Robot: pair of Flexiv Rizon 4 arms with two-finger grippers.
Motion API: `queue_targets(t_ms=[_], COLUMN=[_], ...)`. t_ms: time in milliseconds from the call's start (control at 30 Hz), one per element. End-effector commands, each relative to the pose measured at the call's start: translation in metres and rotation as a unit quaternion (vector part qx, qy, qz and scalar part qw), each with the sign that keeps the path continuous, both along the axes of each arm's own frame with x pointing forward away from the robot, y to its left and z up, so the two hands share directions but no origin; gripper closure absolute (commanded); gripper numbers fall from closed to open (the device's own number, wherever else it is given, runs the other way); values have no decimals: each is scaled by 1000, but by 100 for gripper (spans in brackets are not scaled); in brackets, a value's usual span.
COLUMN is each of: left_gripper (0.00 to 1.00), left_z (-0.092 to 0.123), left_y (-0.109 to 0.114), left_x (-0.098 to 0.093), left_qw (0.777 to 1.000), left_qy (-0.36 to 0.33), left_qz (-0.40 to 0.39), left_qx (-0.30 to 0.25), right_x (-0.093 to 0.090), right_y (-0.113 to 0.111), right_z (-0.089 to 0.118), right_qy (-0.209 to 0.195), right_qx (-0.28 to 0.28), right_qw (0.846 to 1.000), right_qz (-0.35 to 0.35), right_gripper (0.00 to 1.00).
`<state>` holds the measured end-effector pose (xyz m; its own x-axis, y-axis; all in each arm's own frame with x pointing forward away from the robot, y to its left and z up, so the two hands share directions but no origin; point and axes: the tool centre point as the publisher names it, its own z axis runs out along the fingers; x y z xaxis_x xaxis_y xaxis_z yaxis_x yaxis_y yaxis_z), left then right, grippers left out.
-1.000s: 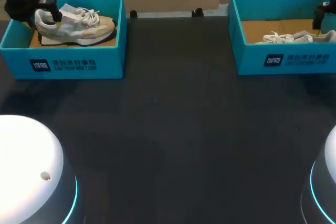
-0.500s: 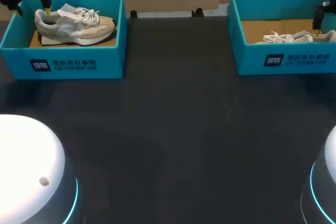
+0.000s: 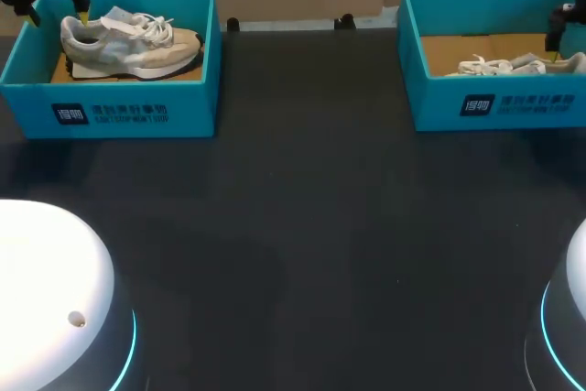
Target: Take the shoe out of the shoebox, open the shoe tongue, remove and reinsert the insole, then place the shoe into the shoebox
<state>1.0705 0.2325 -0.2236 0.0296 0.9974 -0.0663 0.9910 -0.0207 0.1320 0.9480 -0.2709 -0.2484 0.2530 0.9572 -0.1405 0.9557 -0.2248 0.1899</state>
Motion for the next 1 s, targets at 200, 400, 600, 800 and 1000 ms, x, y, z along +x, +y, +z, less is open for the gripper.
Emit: queue_targets(t_ms=[200, 400, 600, 800, 1000], left_gripper=[0, 0, 0, 0, 0], left_z=[0, 0, -18, -27, -35], left_y=[0, 12, 21, 22, 27], left_x=[0, 25, 54, 66, 76], left_qw=[1000, 999, 999, 997, 998], left_qy=[0, -11, -46, -49, -40], left_qz=[-1, -18, -23, -57, -58], left_qx=[1, -30, -13, -3, 5], right_x=[0, 0, 0, 0, 0], right_y=[0, 0, 0, 0, 0], right_z=[0, 0, 0, 0, 0], right_qy=[0, 0, 0, 0, 0], right_qx=[0, 0, 0, 0, 0], right_qw=[1000, 1000, 1000, 1000, 1000], right_qz=[0, 0, 0, 0, 0], right_gripper=[0, 0, 0, 0, 0])
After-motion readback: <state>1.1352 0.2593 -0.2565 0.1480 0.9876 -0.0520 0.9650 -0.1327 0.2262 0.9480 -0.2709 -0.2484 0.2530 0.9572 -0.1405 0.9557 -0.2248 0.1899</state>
